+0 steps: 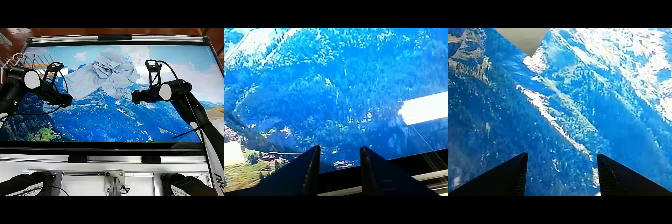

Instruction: Fold the shirts.

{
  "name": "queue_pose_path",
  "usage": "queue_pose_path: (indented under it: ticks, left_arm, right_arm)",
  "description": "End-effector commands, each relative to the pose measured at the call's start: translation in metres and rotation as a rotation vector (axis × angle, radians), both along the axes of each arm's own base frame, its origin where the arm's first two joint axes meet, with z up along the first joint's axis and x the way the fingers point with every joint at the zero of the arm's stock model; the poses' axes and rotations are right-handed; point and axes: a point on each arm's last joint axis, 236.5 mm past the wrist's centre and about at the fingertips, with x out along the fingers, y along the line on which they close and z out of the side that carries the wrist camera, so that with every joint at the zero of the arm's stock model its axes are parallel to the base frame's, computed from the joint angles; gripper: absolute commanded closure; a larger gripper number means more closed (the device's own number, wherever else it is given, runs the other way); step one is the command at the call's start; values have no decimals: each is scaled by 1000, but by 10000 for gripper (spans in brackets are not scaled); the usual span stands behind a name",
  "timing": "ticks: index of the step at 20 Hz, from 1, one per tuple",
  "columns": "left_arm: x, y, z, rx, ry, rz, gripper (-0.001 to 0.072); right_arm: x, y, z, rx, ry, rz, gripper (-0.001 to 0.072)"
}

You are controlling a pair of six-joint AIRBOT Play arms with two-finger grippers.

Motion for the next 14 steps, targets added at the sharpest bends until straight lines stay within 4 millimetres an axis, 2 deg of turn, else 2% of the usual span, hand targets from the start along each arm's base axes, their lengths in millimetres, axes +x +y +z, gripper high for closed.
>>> queue_pose_path:
  ticks: [1, 4, 5, 6, 7, 8, 9, 11, 14]
  left_arm:
    - [0, 0, 0, 0, 1, 0, 388]
    - [0, 0, -1, -1, 1, 4, 389]
    - [3, -2, -1, -7, -8, 3, 388]
    - [12, -7, -1, -25, -37, 3, 357]
    - [24, -11, -1, -39, -78, 5, 263]
    - [39, -15, -4, -54, -121, 8, 19]
    - [52, -18, -8, -65, -150, 13, -13]
    - [69, -15, -23, -88, -148, 64, -13]
    - [100, 3, -42, -193, -95, 195, -13]
  right_arm:
    - [0, 1, 0, 0, 1, 1, 165]
    - [0, 1, 0, 1, 1, 1, 165]
    - [0, 1, 0, 1, 1, 1, 165]
    - [0, 1, 0, 1, 1, 1, 165]
    - [0, 1, 0, 2, -1, 1, 165]
    - [1, 1, 1, 2, -5, 0, 165]
    - [2, 1, 2, 5, -11, -1, 165]
    - [4, 2, 3, 8, -20, -2, 165]
    - [4, 2, 3, 8, -20, -2, 165]
